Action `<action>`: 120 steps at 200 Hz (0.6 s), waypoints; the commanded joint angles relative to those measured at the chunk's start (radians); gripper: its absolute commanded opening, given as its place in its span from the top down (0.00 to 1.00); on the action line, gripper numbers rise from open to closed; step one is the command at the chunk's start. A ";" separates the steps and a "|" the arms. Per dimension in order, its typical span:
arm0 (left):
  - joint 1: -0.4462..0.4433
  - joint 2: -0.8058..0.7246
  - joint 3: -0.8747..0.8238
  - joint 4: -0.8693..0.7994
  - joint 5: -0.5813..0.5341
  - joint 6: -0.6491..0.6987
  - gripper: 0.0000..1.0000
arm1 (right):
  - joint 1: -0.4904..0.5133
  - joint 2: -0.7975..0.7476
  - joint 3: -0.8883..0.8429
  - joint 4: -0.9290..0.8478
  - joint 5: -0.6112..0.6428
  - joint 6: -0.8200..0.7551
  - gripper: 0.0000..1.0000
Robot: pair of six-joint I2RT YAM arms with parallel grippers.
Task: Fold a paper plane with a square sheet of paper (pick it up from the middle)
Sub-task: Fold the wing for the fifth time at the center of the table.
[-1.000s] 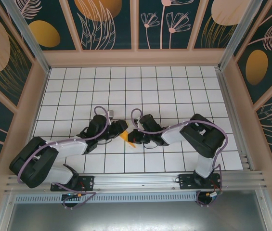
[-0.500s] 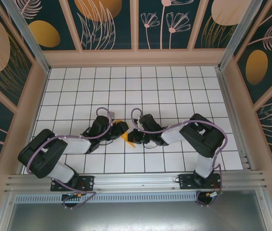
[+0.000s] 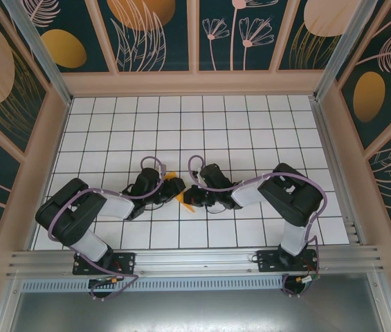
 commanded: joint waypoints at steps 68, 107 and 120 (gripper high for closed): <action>-0.005 0.028 0.009 -0.118 -0.083 0.033 0.64 | 0.014 0.021 0.017 -0.158 0.059 -0.031 0.90; -0.004 0.048 0.015 -0.134 -0.088 0.031 0.66 | 0.012 -0.059 -0.001 -0.153 0.055 -0.036 0.85; -0.004 0.053 0.015 -0.134 -0.087 0.029 0.66 | 0.013 -0.083 -0.009 -0.154 0.056 -0.041 0.83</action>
